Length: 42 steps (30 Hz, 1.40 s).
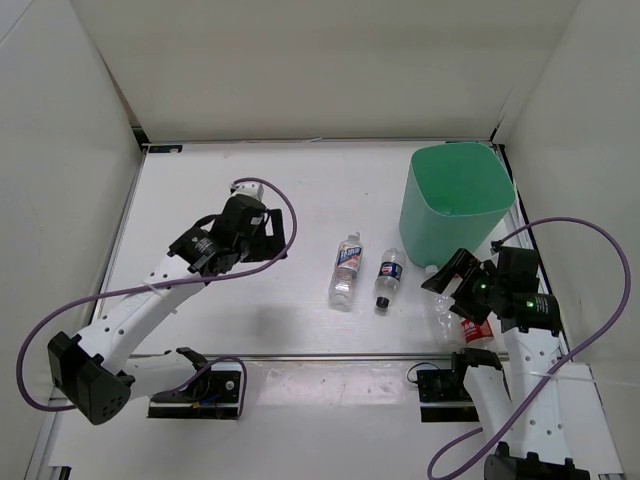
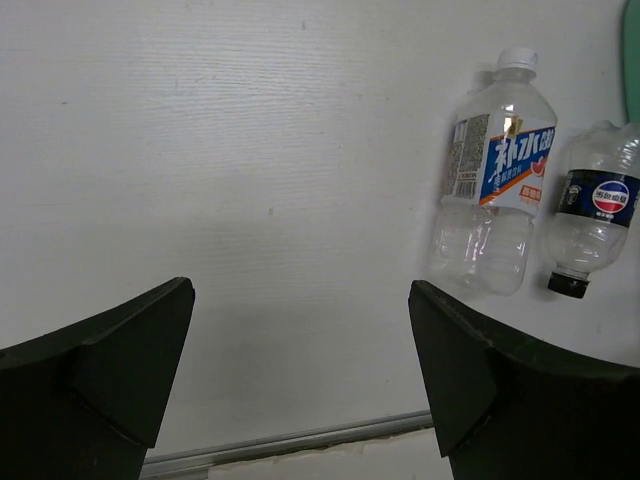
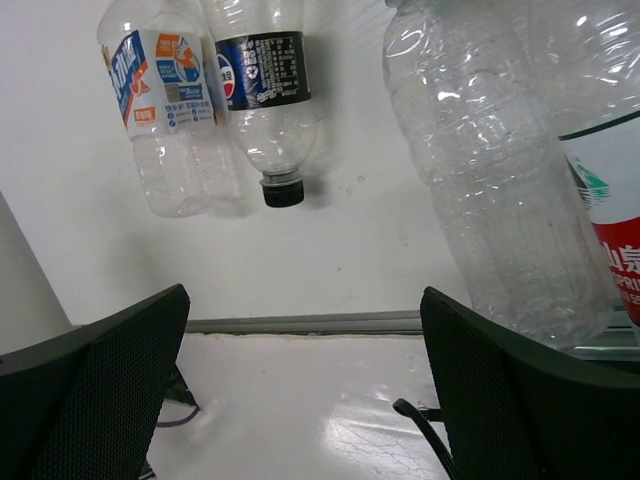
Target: Put the plastic bottles in the bin
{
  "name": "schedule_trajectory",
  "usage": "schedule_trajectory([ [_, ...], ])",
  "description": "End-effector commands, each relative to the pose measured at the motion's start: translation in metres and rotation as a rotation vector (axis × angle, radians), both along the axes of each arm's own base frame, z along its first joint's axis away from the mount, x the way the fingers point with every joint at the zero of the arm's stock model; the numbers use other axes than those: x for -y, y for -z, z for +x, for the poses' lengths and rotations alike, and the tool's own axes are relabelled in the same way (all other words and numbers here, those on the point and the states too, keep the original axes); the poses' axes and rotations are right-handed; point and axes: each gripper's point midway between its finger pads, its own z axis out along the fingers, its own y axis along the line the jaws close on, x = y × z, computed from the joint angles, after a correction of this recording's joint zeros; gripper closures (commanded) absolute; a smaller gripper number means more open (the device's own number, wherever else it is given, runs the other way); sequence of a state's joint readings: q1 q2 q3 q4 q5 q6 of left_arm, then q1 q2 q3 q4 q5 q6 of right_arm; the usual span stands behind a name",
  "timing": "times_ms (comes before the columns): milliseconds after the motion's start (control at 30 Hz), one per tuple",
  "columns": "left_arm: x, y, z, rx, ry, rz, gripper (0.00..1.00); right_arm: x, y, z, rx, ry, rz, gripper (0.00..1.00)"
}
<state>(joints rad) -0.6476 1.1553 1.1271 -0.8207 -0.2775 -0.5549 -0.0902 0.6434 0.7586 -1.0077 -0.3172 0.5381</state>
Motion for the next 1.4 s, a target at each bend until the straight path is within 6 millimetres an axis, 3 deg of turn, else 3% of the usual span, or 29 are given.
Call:
schedule_trajectory([
  [0,0.017,-0.004,0.005,0.033,0.078,-0.065,0.00,-0.011,-0.005,0.006,0.044,-0.066,0.045,0.00],
  [133,0.042,0.012,0.028,0.005,0.118,-0.083,0.00,-0.013,-0.024,0.008,0.096,-0.098,0.039,0.00],
  [367,0.112,0.044,0.062,-0.148,0.291,-0.143,0.06,-0.018,-0.056,0.007,0.174,-0.177,0.009,0.00],
  [500,0.120,0.055,0.068,-0.178,0.299,-0.140,0.03,-0.021,-0.049,0.012,0.126,-0.189,0.015,0.00],
  [633,0.111,0.053,0.073,-0.159,0.245,-0.115,0.00,-0.026,-0.042,0.015,0.069,-0.215,0.013,0.00],
  [700,0.109,0.050,0.071,-0.154,0.239,-0.110,0.00,-0.030,-0.027,0.015,0.036,-0.241,0.017,0.00],
  [800,0.100,0.037,0.066,-0.135,0.218,-0.108,0.00,-0.047,-0.017,0.022,0.075,-0.293,0.016,0.00],
  [867,0.092,0.031,0.059,-0.116,0.209,-0.108,0.00,-0.050,-0.004,0.026,0.048,-0.262,0.000,0.00],
  [1033,0.062,0.028,0.040,-0.103,0.158,-0.053,0.00,-0.066,0.051,0.024,-0.036,-0.281,-0.162,0.00],
  [1100,0.053,0.030,0.031,-0.123,0.148,-0.031,0.00,-0.073,0.064,0.021,-0.026,-0.287,-0.232,0.00],
  [1133,0.047,0.028,0.027,-0.121,0.140,-0.021,0.00,-0.070,0.068,0.034,0.015,-0.219,-0.285,0.00],
  [1167,0.043,0.032,0.022,-0.130,0.147,-0.007,0.00,-0.073,0.077,0.031,0.024,-0.228,-0.314,0.00],
  [1367,0.020,0.033,-0.001,-0.133,0.127,0.021,0.00,-0.078,0.095,0.046,0.044,-0.109,-0.380,0.00],
])
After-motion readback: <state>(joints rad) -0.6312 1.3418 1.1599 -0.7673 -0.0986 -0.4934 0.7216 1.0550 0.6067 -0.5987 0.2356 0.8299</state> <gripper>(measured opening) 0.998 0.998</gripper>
